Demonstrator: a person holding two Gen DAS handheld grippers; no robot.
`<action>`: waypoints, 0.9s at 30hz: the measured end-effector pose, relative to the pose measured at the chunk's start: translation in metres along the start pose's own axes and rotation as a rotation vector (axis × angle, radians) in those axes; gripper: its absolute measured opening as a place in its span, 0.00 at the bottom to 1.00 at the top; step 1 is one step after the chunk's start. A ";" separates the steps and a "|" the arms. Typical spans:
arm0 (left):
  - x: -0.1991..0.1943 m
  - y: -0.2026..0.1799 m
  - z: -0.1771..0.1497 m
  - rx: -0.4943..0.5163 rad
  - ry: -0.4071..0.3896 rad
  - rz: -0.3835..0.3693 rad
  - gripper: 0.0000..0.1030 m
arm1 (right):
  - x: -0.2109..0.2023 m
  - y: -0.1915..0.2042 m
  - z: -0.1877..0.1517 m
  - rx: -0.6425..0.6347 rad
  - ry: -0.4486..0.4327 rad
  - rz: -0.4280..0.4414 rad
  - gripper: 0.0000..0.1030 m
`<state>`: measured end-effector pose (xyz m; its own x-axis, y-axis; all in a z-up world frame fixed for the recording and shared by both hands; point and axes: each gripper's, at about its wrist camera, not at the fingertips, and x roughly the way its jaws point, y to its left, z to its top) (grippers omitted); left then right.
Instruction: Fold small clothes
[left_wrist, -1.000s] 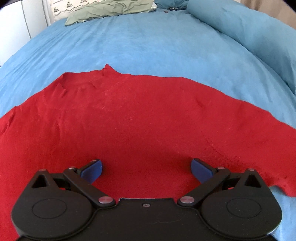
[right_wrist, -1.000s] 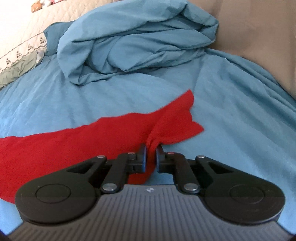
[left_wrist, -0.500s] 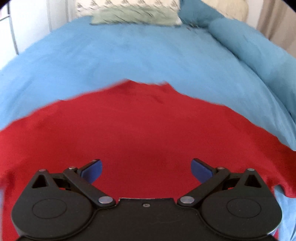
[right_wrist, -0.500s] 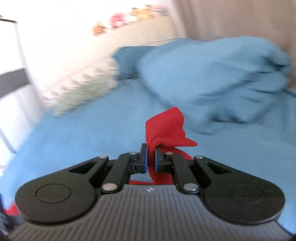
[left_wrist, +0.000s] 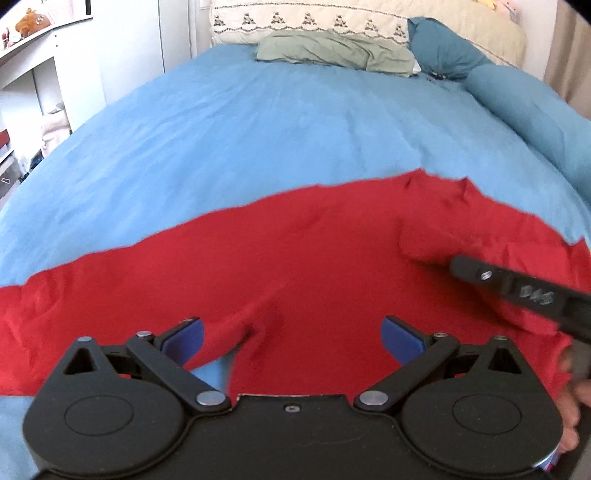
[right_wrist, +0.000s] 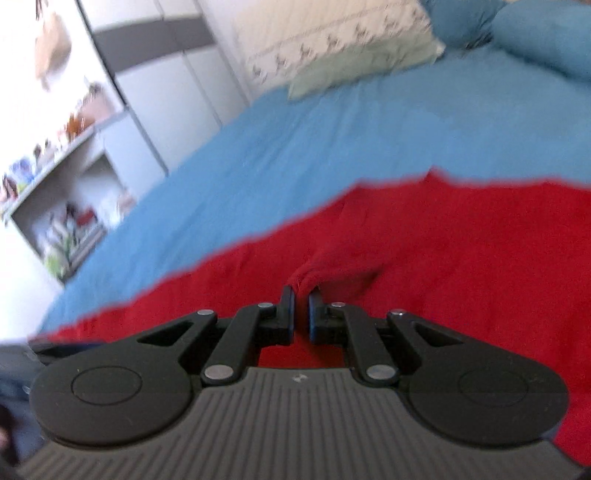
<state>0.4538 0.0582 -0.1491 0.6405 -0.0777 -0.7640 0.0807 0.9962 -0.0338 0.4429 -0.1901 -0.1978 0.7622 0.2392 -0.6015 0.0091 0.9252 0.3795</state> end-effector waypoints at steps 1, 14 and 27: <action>0.001 0.003 -0.002 0.002 0.000 -0.004 1.00 | 0.005 0.003 -0.004 -0.007 0.008 0.001 0.22; 0.014 -0.053 0.009 0.067 -0.080 -0.125 1.00 | -0.085 -0.047 -0.007 -0.178 -0.046 -0.045 0.91; 0.075 -0.090 0.028 -0.002 0.030 -0.129 0.73 | -0.136 -0.139 -0.045 -0.133 0.013 -0.149 0.91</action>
<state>0.5157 -0.0387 -0.1851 0.6019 -0.2044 -0.7719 0.1599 0.9780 -0.1342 0.3087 -0.3380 -0.1999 0.7501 0.1000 -0.6537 0.0350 0.9811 0.1903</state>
